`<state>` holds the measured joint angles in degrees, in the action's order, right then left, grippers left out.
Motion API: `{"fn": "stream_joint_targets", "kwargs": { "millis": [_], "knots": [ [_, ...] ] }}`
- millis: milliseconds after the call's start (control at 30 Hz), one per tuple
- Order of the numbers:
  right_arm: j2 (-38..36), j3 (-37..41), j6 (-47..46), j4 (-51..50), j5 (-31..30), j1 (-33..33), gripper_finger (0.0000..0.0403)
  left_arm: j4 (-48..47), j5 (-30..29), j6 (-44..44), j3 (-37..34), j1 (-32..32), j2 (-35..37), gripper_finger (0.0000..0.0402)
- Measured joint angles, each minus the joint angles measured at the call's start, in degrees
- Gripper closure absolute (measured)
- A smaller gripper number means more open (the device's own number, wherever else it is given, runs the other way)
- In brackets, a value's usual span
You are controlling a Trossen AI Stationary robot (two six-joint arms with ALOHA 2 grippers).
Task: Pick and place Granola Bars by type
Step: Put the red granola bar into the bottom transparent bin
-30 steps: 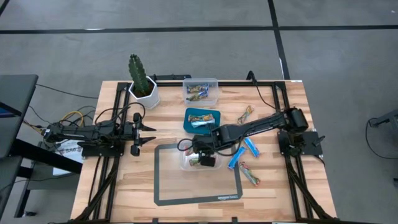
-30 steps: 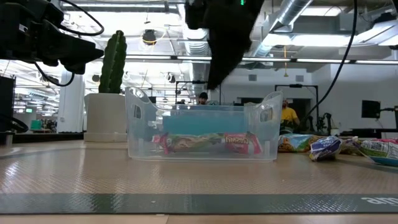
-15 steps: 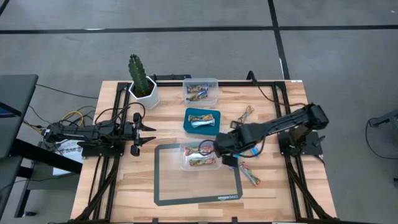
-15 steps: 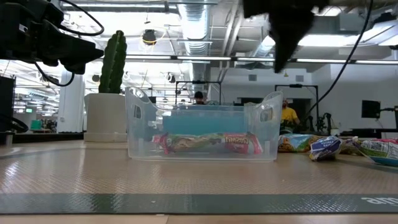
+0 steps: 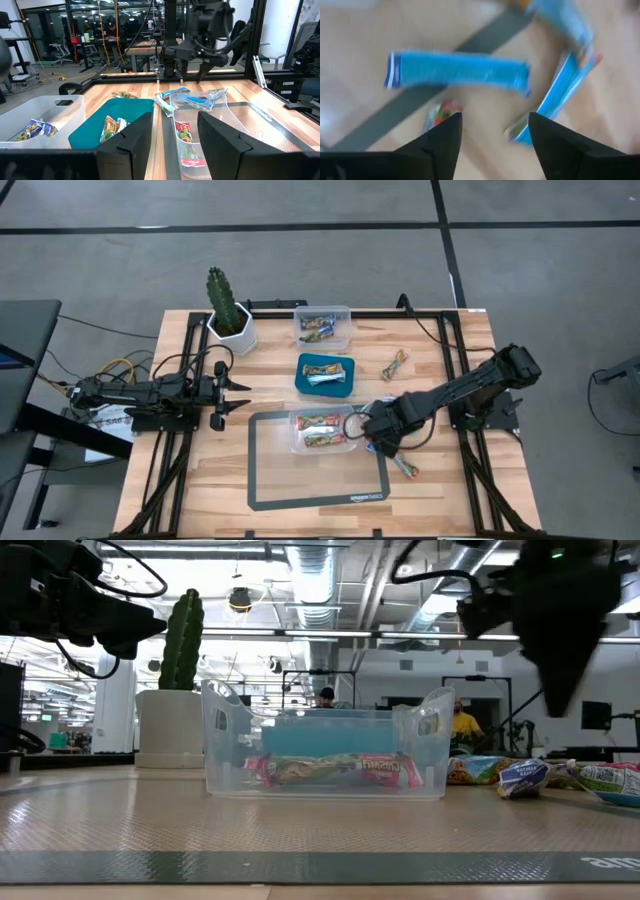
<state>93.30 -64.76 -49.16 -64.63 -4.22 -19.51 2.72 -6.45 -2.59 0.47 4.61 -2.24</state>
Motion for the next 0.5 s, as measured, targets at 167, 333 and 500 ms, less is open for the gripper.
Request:
{"fn": "stream_joint_targets", "kwargs": {
  "millis": [167, 333, 500],
  "knots": [
    [0.0, 0.3, -6.7, -1.2, 2.8, -3.8, 0.0172, 0.0, 0.0, 0.0, 0.0, 0.0, 0.0, 0.0248],
    [0.3, 0.3, -12.1, -0.5, 5.8, -7.7, 0.0174, 0.0, 0.0, 0.0, 0.0, 0.0, 0.0, 0.0248],
    [0.7, 0.3, -16.1, 1.6, 7.8, -10.4, 0.0175, 0.0, 0.0, 0.0, 0.0, 0.0, 0.0, 0.0248]
  ]
}}
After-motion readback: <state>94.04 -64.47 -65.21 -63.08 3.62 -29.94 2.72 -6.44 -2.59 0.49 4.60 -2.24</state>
